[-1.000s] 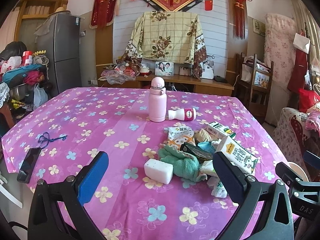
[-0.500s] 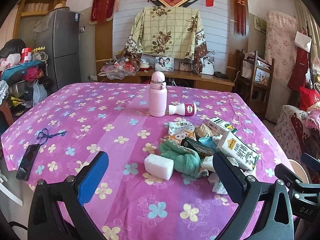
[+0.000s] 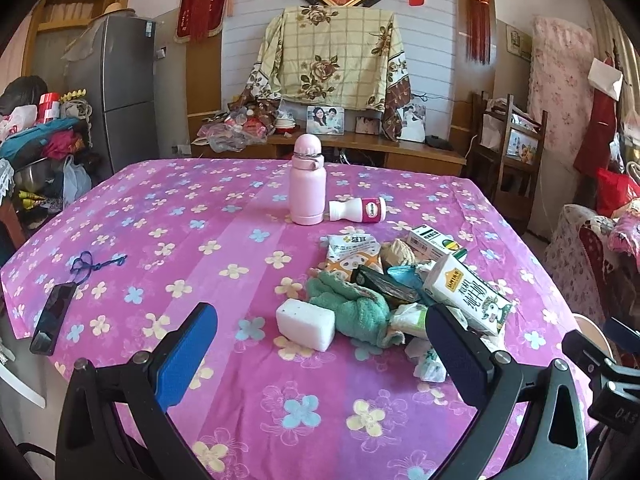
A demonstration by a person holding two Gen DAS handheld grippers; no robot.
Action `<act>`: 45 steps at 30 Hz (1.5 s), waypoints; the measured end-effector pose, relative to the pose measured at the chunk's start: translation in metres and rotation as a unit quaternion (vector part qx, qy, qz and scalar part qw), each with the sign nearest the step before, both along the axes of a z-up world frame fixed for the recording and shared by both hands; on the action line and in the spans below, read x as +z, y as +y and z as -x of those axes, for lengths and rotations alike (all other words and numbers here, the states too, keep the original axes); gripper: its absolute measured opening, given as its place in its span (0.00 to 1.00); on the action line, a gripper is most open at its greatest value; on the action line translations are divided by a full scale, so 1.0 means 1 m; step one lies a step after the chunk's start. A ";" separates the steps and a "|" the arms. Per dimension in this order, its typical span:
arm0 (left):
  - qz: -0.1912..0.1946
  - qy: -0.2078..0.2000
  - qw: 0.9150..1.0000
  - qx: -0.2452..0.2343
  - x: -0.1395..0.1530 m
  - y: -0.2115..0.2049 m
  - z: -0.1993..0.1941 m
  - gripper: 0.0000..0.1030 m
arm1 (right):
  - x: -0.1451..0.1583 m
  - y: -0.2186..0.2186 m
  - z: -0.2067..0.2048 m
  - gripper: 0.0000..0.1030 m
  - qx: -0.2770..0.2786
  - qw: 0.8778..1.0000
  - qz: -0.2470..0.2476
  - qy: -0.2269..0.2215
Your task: Collect trash
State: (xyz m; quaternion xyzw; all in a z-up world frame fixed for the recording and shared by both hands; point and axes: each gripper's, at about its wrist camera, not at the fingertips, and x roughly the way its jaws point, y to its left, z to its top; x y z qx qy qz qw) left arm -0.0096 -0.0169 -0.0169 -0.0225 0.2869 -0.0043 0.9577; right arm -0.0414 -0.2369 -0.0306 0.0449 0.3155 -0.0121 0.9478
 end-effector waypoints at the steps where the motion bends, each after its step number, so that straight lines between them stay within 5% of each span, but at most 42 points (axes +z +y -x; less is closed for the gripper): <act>1: -0.002 0.000 1.000 -0.002 0.000 -0.001 0.000 1.00 | 0.000 -0.001 0.000 1.00 -0.001 1.000 -0.002 -0.001; 17: -0.015 0.001 1.000 -0.008 -0.008 -0.004 -0.012 1.00 | -0.008 0.005 -0.014 1.00 0.010 1.000 0.028 0.008; 31: 0.015 0.105 0.993 -0.053 -0.040 0.029 -0.075 1.00 | -0.033 -0.002 -0.081 1.00 0.115 0.988 -0.004 0.098; 45: -0.006 0.110 0.993 -0.045 -0.050 0.043 -0.090 1.00 | -0.041 0.019 -0.081 1.00 0.110 0.986 -0.018 0.122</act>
